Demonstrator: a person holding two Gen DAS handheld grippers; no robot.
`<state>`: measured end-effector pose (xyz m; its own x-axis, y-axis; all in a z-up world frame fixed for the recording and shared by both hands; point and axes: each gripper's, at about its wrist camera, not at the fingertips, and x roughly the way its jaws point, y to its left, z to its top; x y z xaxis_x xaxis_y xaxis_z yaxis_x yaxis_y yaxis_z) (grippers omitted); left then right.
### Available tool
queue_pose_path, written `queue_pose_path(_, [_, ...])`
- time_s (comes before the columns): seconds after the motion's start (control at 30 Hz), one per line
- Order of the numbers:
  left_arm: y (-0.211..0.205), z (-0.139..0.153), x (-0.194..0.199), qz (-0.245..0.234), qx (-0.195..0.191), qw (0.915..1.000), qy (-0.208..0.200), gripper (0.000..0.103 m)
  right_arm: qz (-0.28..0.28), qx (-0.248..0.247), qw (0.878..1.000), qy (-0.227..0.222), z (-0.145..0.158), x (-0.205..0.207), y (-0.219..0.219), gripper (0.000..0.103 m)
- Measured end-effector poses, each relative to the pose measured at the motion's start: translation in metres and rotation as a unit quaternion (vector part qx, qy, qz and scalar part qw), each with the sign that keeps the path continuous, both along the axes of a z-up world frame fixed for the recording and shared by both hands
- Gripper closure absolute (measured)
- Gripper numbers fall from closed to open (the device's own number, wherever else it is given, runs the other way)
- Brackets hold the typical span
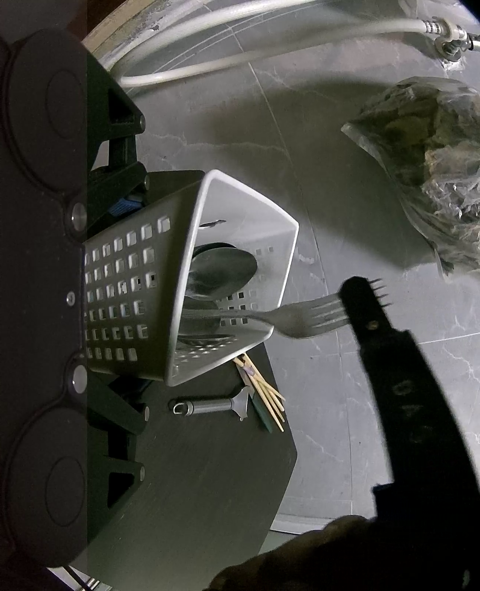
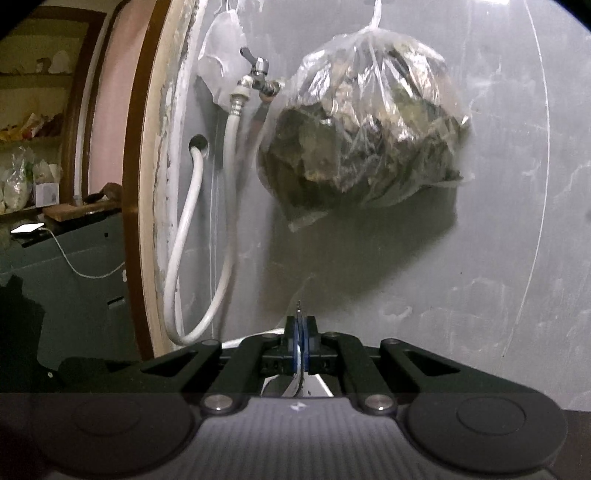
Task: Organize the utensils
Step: 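Lift the fork over the holder and open the right tool to drop it, then move the right tool back toward the utensil pile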
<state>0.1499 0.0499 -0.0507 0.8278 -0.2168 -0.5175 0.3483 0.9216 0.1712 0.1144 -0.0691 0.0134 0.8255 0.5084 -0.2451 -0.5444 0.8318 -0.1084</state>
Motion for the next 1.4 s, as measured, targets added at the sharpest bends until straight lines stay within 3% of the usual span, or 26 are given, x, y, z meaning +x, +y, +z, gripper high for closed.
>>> queue_pose_path(0.3, [-0.002, 0.0, -0.001, -0.001, 0.002, 1.0, 0.0, 0.024, -0.002, -0.002, 1.0, 0.015, -0.006, 0.003, -0.001, 0.098])
queue_pose_path(0.43, [-0.001, 0.0, -0.002, -0.001, 0.002, 1.0, 0.0, 0.024, -0.004, 0.001, 1.0, 0.009, -0.004, 0.001, -0.002, 0.074])
queue_pose_path(0.67, [-0.001, 0.0, -0.001, -0.002, 0.002, 1.0, 0.0, 0.024, -0.016, 0.021, 1.0, -0.01, 0.001, -0.005, -0.01, 0.058])
queue_pose_path(0.77, [-0.001, 0.0, -0.001, -0.001, 0.002, 1.0, 0.0, 0.024, -0.029, 0.03, 0.999, -0.021, 0.004, -0.007, -0.015, 0.046])
queue_pose_path(1.0, [-0.002, 0.0, 0.0, -0.001, 0.001, 1.0, 0.0, 0.024, -0.089, 0.043, 0.994, -0.044, 0.01, -0.009, -0.034, 0.01])
queue_pose_path(1.13, [-0.002, 0.0, 0.001, -0.001, 0.003, 1.0, 0.001, 0.024, -0.129, 0.043, 0.99, -0.043, 0.008, -0.008, -0.048, 0.001])
queue_pose_path(1.4, [-0.003, -0.001, 0.003, -0.002, 0.005, 1.0, 0.003, 0.023, -0.212, 0.03, 0.977, 0.0, -0.011, -0.006, -0.075, 0.001])
